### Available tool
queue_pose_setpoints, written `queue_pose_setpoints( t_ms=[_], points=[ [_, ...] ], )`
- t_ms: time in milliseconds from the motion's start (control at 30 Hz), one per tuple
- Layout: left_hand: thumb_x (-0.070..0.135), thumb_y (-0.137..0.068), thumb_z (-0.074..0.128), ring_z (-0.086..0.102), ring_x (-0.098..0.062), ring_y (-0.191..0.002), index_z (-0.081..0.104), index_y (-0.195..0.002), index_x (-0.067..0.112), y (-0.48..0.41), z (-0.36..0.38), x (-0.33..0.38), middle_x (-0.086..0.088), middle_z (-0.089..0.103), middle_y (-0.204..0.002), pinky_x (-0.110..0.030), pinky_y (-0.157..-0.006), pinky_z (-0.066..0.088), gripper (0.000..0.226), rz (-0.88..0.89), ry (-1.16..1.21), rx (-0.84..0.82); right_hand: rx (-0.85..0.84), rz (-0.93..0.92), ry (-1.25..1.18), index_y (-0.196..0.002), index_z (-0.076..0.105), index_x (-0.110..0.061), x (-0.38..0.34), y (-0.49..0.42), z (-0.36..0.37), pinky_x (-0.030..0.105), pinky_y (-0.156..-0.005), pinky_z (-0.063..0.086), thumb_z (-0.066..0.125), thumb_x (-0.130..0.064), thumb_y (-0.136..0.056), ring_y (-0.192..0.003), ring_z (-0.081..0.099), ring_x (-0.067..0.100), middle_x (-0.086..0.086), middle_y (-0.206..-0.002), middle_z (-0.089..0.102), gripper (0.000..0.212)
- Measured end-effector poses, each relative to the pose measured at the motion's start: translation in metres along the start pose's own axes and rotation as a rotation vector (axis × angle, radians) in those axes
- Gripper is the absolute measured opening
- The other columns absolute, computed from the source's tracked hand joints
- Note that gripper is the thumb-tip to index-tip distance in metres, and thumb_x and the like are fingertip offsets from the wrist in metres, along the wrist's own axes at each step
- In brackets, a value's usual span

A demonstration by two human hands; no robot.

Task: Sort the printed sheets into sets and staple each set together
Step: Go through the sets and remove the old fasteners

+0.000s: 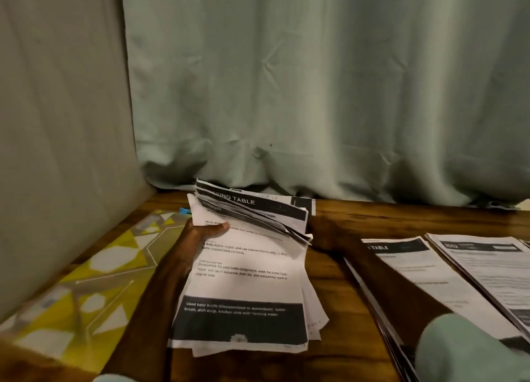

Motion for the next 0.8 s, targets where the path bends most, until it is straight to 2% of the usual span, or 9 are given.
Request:
queue_pose_setpoints(
  t_ms=[133, 267, 367, 433, 533, 600, 633, 733, 800],
  points=[
    [-0.005, -0.091, 0.06, 0.067, -0.047, -0.113, 0.057, -0.139, 0.008, 0.0, -0.002, 0.003, -0.024, 0.069, -0.126, -0.065, -0.101, 0.049, 0.05, 0.002, 0.009, -0.007, 0.075, 0.01, 0.261, -0.135, 0.059, -0.003, -0.013, 0.005, 0.012, 0.042, -0.107, 0.043, 0.052, -0.018, -0.105, -0.128, 0.055, 0.035, 0.019, -0.139, 0.058, 0.035],
    [-0.002, -0.089, 0.066, 0.068, -0.048, -0.111, 0.058, -0.137, 0.009, 0.003, -0.004, 0.003, -0.025, 0.068, -0.126, -0.064, -0.095, 0.054, 0.051, -0.036, 0.023, -0.032, 0.085, -0.023, 0.241, -0.119, 0.07, -0.011, -0.014, 0.001, 0.0, 0.046, -0.09, 0.055, 0.059, -0.034, -0.089, -0.108, 0.065, 0.034, 0.015, -0.122, 0.068, 0.039],
    [-0.004, -0.091, 0.062, 0.071, -0.043, -0.106, 0.06, -0.136, 0.009, 0.005, -0.002, 0.002, -0.023, 0.071, -0.122, -0.05, -0.077, 0.062, 0.046, -0.056, 0.015, -0.04, 0.076, 0.03, 0.171, -0.097, 0.078, -0.015, -0.008, -0.008, -0.016, 0.041, -0.08, 0.06, 0.079, -0.024, -0.082, -0.088, 0.069, 0.025, 0.006, -0.098, 0.074, 0.018],
    [-0.004, -0.093, 0.059, 0.074, -0.038, -0.099, 0.061, -0.134, 0.01, 0.009, 0.003, 0.004, -0.02, 0.074, -0.117, -0.04, -0.068, 0.063, 0.043, -0.057, 0.007, -0.063, 0.161, 0.063, 0.091, -0.089, 0.073, -0.016, 0.0, -0.015, -0.025, 0.036, -0.073, 0.058, 0.082, -0.024, -0.082, -0.083, 0.068, 0.022, 0.003, -0.091, 0.072, 0.014],
    [-0.004, -0.088, 0.064, 0.075, -0.04, -0.096, 0.062, -0.129, 0.013, 0.014, 0.008, 0.006, -0.02, 0.075, -0.113, -0.047, -0.074, 0.062, 0.045, -0.071, 0.0, -0.088, 0.136, 0.172, -0.007, -0.097, 0.062, -0.017, 0.022, -0.023, -0.017, 0.027, -0.065, 0.051, 0.085, -0.037, -0.078, -0.087, 0.062, 0.017, 0.0, -0.094, 0.063, 0.035],
    [-0.003, -0.081, 0.071, 0.071, -0.047, -0.102, 0.062, -0.129, 0.013, 0.015, 0.008, 0.004, -0.024, 0.072, -0.116, -0.061, -0.094, 0.054, 0.051, -0.104, 0.017, -0.104, 0.036, 0.217, 0.014, -0.107, 0.064, -0.015, 0.027, -0.029, -0.007, 0.03, -0.072, 0.055, 0.087, -0.045, -0.073, -0.094, 0.062, 0.019, 0.002, -0.106, 0.065, 0.05],
    [-0.003, -0.08, 0.07, 0.071, -0.049, -0.102, 0.063, -0.127, 0.013, 0.016, 0.01, 0.004, -0.026, 0.072, -0.117, -0.063, -0.097, 0.051, 0.05, -0.118, 0.026, -0.102, 0.012, 0.219, 0.036, -0.112, 0.065, -0.014, 0.031, -0.034, -0.005, 0.035, -0.079, 0.058, 0.088, -0.049, -0.069, -0.098, 0.063, 0.021, 0.005, -0.114, 0.067, 0.06],
    [-0.006, -0.084, 0.062, 0.073, -0.048, -0.096, 0.062, -0.127, 0.01, 0.019, 0.012, 0.005, -0.027, 0.072, -0.114, -0.054, -0.078, 0.061, 0.045, -0.156, 0.078, -0.116, -0.087, 0.208, 0.109, -0.126, 0.058, -0.015, 0.03, -0.047, -0.009, 0.043, -0.094, 0.055, 0.089, -0.053, -0.063, -0.112, 0.058, 0.026, 0.004, -0.128, 0.058, 0.08],
    [-0.007, -0.082, 0.067, 0.071, -0.049, -0.1, 0.059, -0.133, 0.007, 0.019, 0.012, 0.003, -0.028, 0.07, -0.119, -0.053, -0.075, 0.062, 0.053, -0.176, 0.086, -0.121, -0.169, 0.244, 0.056, -0.128, 0.057, -0.017, 0.026, -0.045, -0.016, 0.044, -0.096, 0.055, 0.092, -0.053, -0.05, -0.112, 0.059, 0.025, 0.002, -0.126, 0.058, 0.092]
  ],
)
Point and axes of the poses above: each hand's wrist, its own y-axis away from the middle knuckle, its own z-axis out of the palm, x = y × z, the point moved 4 cm from there along -y, towards the middle knuckle
